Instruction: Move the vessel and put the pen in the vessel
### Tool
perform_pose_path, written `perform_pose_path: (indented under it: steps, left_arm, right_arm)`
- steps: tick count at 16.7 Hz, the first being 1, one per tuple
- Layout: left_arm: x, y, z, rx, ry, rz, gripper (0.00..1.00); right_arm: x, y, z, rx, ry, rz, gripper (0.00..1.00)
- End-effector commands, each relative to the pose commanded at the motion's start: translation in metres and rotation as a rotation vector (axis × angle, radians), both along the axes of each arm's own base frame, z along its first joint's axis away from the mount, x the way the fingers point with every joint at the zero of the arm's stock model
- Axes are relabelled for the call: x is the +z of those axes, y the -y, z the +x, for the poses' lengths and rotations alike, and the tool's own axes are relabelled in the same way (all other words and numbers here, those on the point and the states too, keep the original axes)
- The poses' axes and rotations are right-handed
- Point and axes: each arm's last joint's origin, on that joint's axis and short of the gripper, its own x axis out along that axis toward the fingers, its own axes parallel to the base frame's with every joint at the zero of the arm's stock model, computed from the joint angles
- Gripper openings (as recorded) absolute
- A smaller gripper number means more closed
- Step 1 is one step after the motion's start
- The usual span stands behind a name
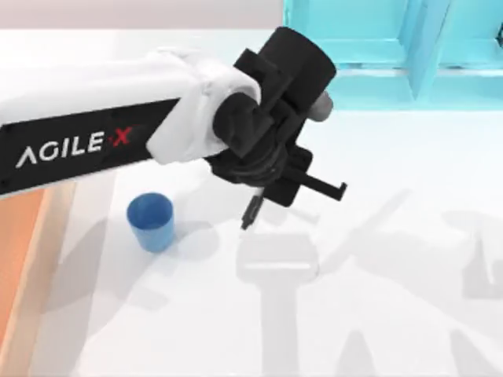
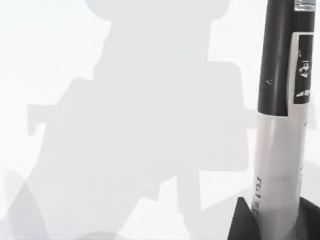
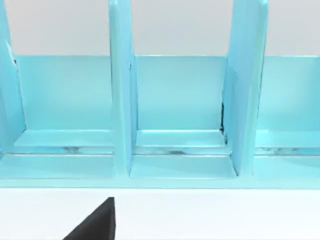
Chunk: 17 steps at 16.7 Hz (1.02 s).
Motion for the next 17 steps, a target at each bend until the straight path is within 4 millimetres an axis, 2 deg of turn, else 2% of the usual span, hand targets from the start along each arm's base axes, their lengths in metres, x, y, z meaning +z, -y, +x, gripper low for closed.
perform_pose_path:
  steps: [6, 12, 17]
  left_arm:
    - [-0.011, -0.062, -0.023, 0.008, 0.333, -0.190, 0.00]
    - [-0.019, -0.123, -0.069, 0.043, 0.715, -0.364, 0.00]
    - [-0.023, -0.160, -0.109, 0.078, 0.981, -0.477, 0.00]
  right_arm:
    - [0.000, 0.000, 0.000, 0.000, 0.000, 0.000, 1.00]
    - [0.000, 0.000, 0.000, 0.000, 0.000, 0.000, 1.00]
    - [0.000, 0.000, 0.000, 0.000, 0.000, 0.000, 1.00]
